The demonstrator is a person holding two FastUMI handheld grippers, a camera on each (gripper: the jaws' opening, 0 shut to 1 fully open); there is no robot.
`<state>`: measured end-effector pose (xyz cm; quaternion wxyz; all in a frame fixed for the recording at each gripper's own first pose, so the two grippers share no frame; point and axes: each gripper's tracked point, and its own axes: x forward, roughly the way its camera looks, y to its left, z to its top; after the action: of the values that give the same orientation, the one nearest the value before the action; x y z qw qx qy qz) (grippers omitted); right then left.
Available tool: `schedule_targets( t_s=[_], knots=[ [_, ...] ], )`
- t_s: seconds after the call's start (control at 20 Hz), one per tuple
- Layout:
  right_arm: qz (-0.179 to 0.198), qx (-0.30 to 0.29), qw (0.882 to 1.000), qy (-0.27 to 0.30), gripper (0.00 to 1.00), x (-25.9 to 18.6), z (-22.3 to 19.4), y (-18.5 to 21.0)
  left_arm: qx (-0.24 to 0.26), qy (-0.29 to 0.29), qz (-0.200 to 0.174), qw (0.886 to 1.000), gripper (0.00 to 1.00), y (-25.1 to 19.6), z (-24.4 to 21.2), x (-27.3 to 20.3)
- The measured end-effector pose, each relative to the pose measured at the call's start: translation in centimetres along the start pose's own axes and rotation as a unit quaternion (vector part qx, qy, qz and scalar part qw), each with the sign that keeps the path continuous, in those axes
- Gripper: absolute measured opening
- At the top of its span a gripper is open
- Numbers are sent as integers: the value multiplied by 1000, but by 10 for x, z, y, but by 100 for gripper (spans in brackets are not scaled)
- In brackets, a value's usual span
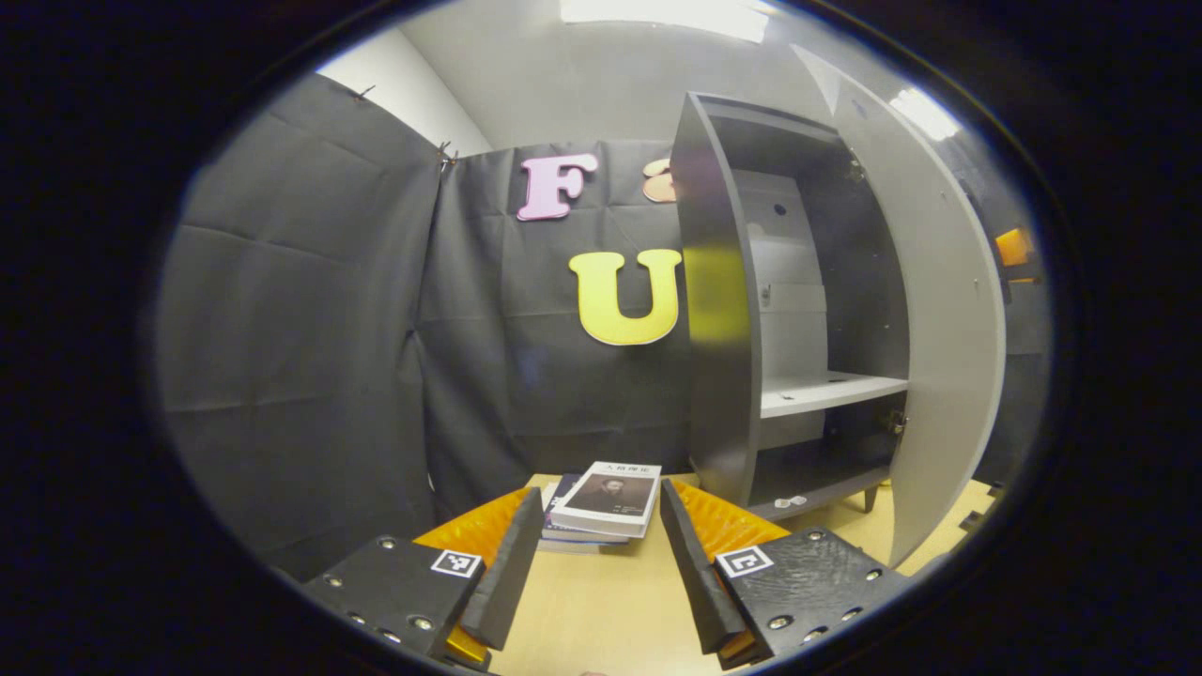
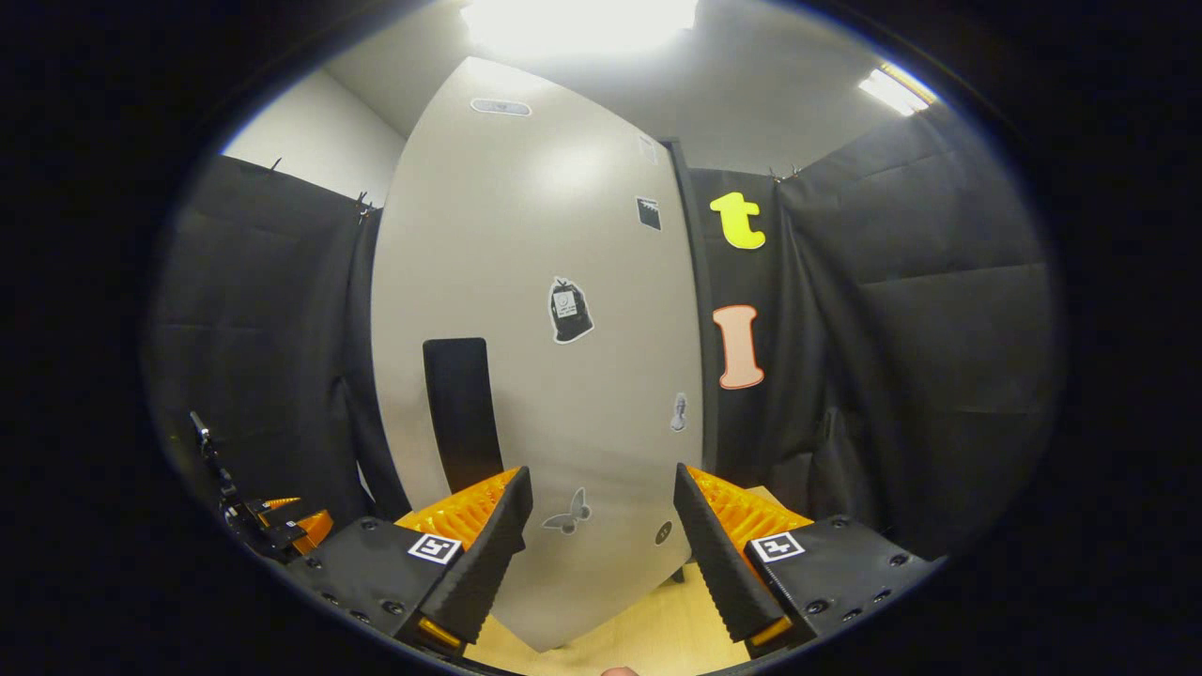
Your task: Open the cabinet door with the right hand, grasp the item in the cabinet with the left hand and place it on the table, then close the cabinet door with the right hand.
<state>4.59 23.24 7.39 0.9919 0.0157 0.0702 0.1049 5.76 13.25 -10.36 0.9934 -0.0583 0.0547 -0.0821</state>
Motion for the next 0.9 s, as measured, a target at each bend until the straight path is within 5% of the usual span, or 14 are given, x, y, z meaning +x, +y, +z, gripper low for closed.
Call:
schedule_targets(
  t_s=[0.25, 0.9],
  knots=[
    [22, -15, 1000, -6, 96, 8, 2, 8, 3, -7, 27, 1000, 75, 12, 12, -9],
    [6, -6, 1000, -12, 96, 5, 11, -105, 25, -26, 58, 998, 75, -61, 60, -13]
  ],
)
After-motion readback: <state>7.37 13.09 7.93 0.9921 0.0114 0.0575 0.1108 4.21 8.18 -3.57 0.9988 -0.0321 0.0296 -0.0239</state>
